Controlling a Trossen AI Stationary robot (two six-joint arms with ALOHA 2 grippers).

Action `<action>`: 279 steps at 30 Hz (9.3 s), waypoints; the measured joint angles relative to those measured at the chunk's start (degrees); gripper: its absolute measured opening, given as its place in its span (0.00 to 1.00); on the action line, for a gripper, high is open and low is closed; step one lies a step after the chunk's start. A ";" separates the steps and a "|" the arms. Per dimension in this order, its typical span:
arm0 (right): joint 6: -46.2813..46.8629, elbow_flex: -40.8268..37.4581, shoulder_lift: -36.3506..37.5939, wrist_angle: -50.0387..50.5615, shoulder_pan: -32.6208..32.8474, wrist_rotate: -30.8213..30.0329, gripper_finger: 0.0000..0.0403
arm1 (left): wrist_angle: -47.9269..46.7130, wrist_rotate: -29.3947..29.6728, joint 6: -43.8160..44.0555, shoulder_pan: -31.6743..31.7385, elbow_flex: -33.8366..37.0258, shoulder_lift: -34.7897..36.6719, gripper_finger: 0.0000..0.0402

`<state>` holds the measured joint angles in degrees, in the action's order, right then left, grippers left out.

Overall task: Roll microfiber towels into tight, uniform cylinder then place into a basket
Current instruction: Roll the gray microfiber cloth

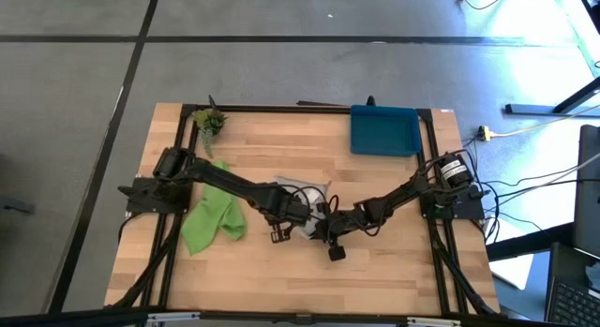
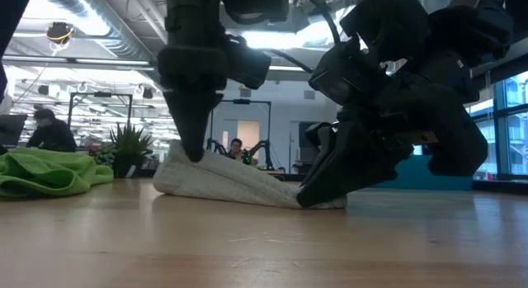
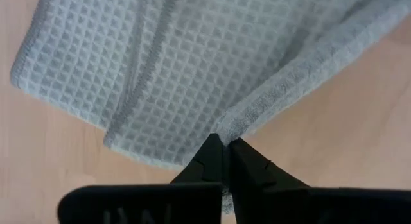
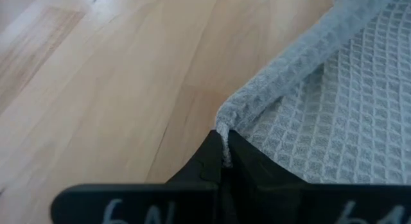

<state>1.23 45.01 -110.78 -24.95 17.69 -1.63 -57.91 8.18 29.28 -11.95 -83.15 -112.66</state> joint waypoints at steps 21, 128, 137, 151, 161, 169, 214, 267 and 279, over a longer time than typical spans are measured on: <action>-0.15 0.00 -0.04 -0.07 0.00 0.02 0.03 | 8.24 4.88 -4.85 2.84 2.73 -3.36 0.00; 1.27 -0.44 6.82 12.98 -21.73 2.95 0.27 | 6.56 15.15 1.66 2.56 6.01 -3.69 0.00; 1.95 1.63 7.00 15.75 -22.14 3.02 0.45 | 6.56 15.02 1.64 2.51 6.05 -3.76 0.00; -2.47 2.17 20.73 26.13 -17.54 4.21 0.46 | 7.62 15.39 0.02 1.35 6.15 -3.87 0.00; -6.46 2.23 12.97 19.11 -13.62 7.50 0.46 | 10.11 15.18 -1.36 -0.67 6.14 -3.89 0.00; -9.24 2.25 5.37 14.54 -14.86 7.51 0.46 | 11.43 15.04 -1.29 -2.70 6.12 -3.89 0.00; -8.25 2.25 2.54 11.76 -16.20 10.38 0.46 | 6.34 16.44 0.56 -4.13 2.89 2.32 0.15; -7.39 2.21 2.47 10.53 -16.20 10.91 0.46 | 17.68 11.56 -1.27 -6.72 16.03 2.69 0.02; -7.34 2.21 2.47 10.63 -16.20 10.94 0.46 | 12.87 2.28 -3.09 -1.12 10.26 4.48 0.00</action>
<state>-6.11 47.22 -108.31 -14.32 1.50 9.31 -45.05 10.46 26.19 -13.07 -72.89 -108.18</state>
